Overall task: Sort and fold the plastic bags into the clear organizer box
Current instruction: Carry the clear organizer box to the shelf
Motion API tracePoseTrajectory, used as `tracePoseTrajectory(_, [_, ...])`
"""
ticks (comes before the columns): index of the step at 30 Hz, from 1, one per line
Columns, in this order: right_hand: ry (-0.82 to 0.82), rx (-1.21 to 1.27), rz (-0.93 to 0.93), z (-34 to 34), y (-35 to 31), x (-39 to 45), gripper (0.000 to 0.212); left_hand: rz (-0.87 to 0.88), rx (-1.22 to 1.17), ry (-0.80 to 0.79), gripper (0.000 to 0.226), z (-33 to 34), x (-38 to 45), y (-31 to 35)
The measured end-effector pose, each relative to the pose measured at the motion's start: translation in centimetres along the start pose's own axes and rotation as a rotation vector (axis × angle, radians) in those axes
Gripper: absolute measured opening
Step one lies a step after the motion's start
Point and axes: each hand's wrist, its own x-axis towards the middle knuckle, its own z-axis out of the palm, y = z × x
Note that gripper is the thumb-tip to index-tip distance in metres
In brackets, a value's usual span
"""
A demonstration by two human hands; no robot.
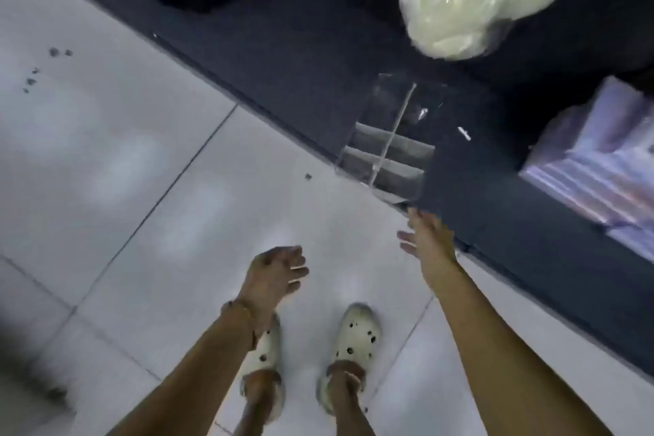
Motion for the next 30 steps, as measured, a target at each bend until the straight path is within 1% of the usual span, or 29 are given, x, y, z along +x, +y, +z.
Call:
tracePoseTrajectory(3, [0.052,0.19,0.051,1.9,0.3,5.9,0.056,0.038,0.071,-0.014,0.016,2.4,5.5,-1.3])
tracePoseTrajectory(5, [0.05,0.268,0.064,3.1,0.4,8.3,0.058,0.021,0.087,-0.018,0.012,3.5,8.2,-2.0])
tracePoseTrajectory(6, [0.066,0.29,0.066,3.7,0.5,9.2,0.054,0.023,0.089,-0.027,0.011,3.7,9.0,-2.3])
tracePoseTrajectory(9, [0.148,0.372,0.027,4.9,0.3,10.6,0.032,0.029,0.076,-0.019,0.01,3.8,11.0,-2.3])
tracePoseTrajectory(13, [0.202,0.344,-0.031,5.0,0.2,9.5,0.023,0.041,0.069,-0.002,0.011,2.9,11.4,-1.8])
tracePoseTrajectory(16, [0.166,0.221,-0.054,3.7,0.6,6.6,0.028,0.033,0.087,0.026,0.015,1.4,9.9,-1.3])
tracePoseTrajectory(19, [0.103,0.037,-0.071,1.7,0.8,2.2,0.025,0.015,0.091,0.062,0.019,-0.6,6.4,-0.7])
tracePoseTrajectory(21, [0.063,-0.086,-0.094,-0.1,0.4,-1.0,0.033,0.008,0.072,0.088,0.017,-1.9,3.2,-0.2])
tracePoseTrajectory(25, [-0.025,-0.406,-0.202,-3.4,-2.6,-8.1,0.028,0.015,0.01,0.142,0.015,-4.3,-3.8,0.8])
tracePoseTrajectory(30, [-0.133,-0.578,-0.321,-5.1,-7.7,-16.7,0.029,0.059,-0.098,0.264,0.014,-7.0,-12.8,2.1])
